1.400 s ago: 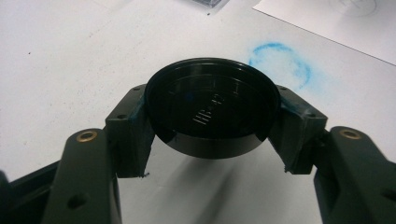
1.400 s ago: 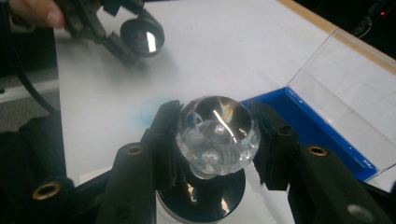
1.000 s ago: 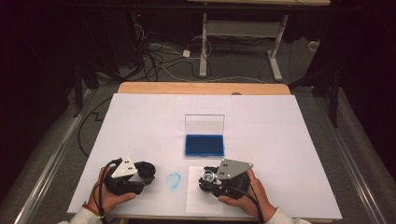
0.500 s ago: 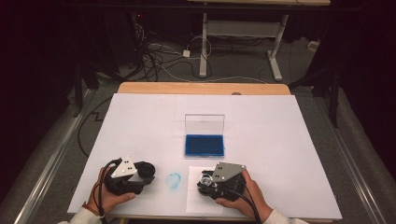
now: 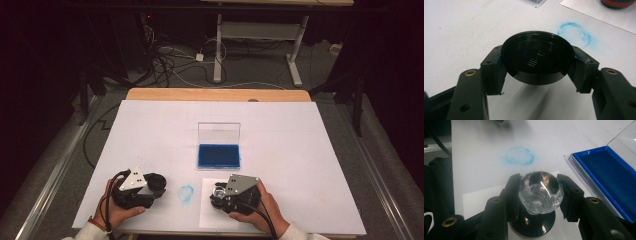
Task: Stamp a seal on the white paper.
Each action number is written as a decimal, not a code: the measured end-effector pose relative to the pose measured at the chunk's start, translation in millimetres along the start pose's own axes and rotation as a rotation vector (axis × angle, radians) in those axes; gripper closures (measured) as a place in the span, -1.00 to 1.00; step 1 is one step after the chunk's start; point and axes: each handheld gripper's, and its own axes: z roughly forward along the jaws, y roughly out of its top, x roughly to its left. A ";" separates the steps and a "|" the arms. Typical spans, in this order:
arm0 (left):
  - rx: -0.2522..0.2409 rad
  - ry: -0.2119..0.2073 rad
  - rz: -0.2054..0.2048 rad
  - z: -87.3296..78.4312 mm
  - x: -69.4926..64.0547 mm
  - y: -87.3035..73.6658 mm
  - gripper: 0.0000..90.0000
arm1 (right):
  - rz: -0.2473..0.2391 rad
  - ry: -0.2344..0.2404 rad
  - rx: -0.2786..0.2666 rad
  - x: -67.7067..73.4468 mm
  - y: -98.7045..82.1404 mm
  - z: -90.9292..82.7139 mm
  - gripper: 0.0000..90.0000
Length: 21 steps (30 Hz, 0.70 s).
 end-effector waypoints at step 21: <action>0.001 0.000 0.002 0.5 -1.5 0.3 -0.19 | -0.012 -0.020 0.061 4.8 0.4 1.3 0.27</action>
